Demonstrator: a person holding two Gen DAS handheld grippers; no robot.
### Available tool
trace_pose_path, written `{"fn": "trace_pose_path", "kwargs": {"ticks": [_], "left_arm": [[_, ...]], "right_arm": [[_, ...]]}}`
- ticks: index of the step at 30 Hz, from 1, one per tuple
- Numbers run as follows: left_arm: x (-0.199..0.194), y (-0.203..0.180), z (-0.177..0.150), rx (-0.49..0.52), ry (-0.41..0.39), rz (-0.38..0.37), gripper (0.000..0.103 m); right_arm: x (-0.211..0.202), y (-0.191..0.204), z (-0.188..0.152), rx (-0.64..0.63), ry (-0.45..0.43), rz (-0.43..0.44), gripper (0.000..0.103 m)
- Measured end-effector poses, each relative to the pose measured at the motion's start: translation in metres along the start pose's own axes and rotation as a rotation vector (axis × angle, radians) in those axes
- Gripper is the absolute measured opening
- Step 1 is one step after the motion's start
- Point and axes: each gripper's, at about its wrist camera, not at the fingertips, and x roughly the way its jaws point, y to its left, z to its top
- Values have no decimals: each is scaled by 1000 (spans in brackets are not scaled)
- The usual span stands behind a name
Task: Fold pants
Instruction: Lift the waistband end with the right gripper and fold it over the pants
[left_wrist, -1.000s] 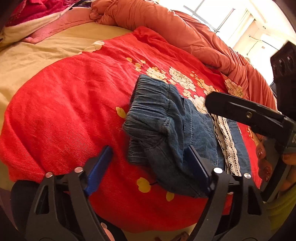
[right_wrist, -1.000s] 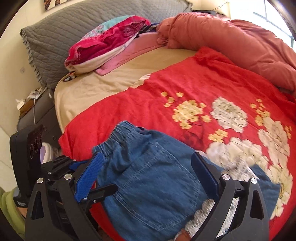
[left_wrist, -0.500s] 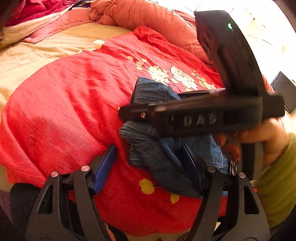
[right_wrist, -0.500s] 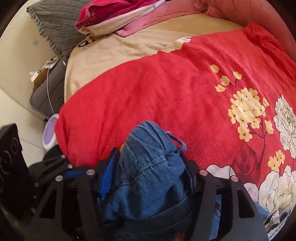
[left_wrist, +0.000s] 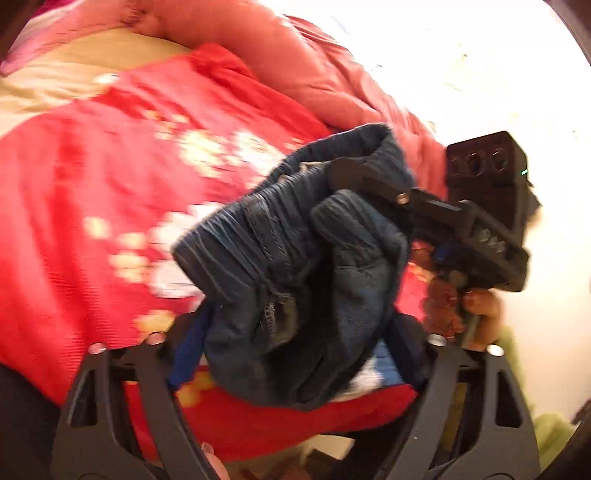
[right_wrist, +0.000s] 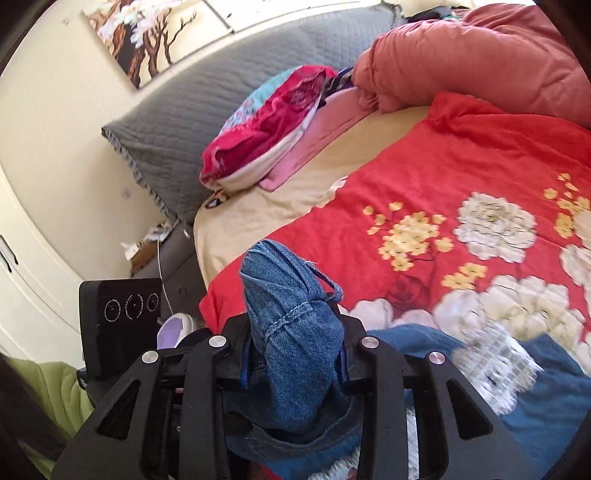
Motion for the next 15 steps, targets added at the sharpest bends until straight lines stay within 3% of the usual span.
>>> {"fn": "trace_pose_path", "kwargs": {"ticks": [2,10,12,14,15], "left_arm": [[8,-13,2,13,16,-23,59],[42,-64,-1,104,46,-26,59],[49,-71,-4,118,58,-45,59],[59,-81,-9,143,104,-115,63],[64,-87,-10,158,130,-154,67]], "right_arm": [[-17,-9,-5,19,-30,-5,31],[-68,-46,-28,76,-120,-22,38],[-79,-53,-36,92,-144,-22,51],[-92,-58,-45,115,-180,-26,71],[-103,-63,-51,139,-213,-25,72]]}}
